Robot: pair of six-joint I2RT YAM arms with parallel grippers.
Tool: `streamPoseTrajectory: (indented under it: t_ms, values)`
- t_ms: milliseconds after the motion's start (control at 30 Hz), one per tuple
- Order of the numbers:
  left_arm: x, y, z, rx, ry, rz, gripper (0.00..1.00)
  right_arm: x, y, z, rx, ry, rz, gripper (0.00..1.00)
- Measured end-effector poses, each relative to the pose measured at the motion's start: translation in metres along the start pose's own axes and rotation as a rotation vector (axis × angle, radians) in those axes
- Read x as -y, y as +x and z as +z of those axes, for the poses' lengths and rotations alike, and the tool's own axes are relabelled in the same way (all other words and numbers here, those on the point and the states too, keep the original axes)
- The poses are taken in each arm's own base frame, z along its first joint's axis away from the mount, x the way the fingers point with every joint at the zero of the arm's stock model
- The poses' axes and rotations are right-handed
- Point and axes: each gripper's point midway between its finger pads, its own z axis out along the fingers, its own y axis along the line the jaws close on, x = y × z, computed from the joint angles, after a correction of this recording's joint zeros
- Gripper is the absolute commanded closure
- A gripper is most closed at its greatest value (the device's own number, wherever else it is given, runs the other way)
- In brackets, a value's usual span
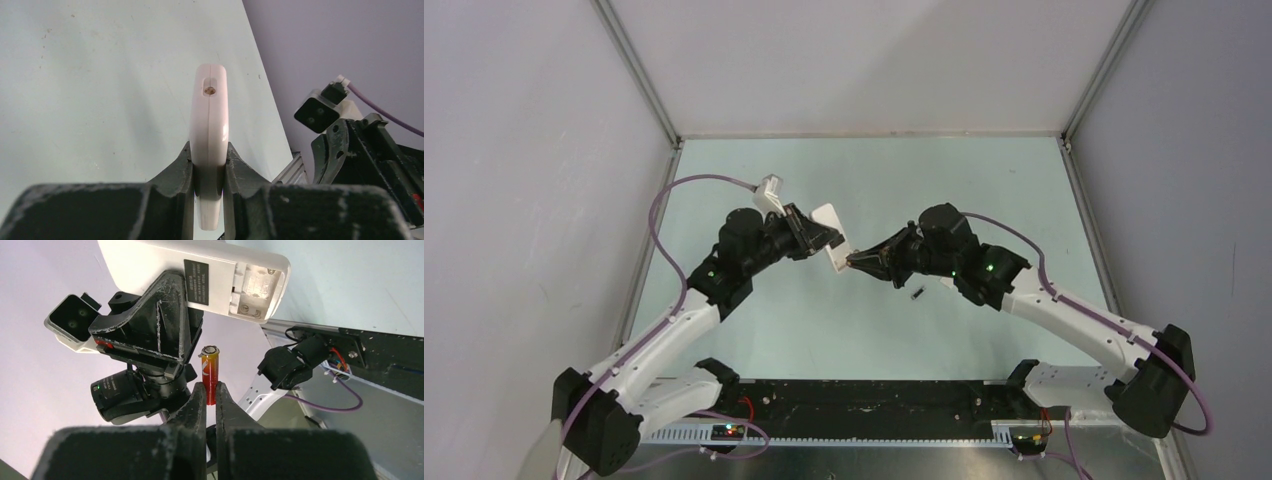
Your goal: Load the batteries into the remote control
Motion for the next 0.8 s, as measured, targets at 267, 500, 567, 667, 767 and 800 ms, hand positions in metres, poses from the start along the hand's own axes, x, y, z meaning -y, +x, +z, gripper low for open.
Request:
streamPoseTrajectory:
  t_ms: [267,500,567,667,767,800]
  values:
    - [0.009,-0.002,-0.003,0.004,0.037,-0.007,1.0,-0.006,0.006,0.007,-0.032,-0.031,0.062,1.0]
    - [0.013,0.001,-0.004,-0.017,0.061,-0.006,1.0,0.013,0.006,0.02,-0.058,0.01,0.099,1.0]
    - [0.014,0.001,-0.004,-0.018,0.062,-0.006,1.0,0.015,0.006,0.021,-0.064,0.013,0.107,1.0]
    - [0.014,0.002,-0.004,-0.02,0.065,-0.005,1.0,0.016,0.007,0.022,-0.074,0.011,0.115,1.0]
    - [0.015,0.003,-0.004,-0.025,0.069,-0.006,1.0,0.016,0.009,0.022,-0.083,0.009,0.123,1.0]
    - [0.015,0.003,-0.004,-0.026,0.07,-0.01,1.0,0.017,0.009,0.023,-0.085,0.01,0.126,1.0]
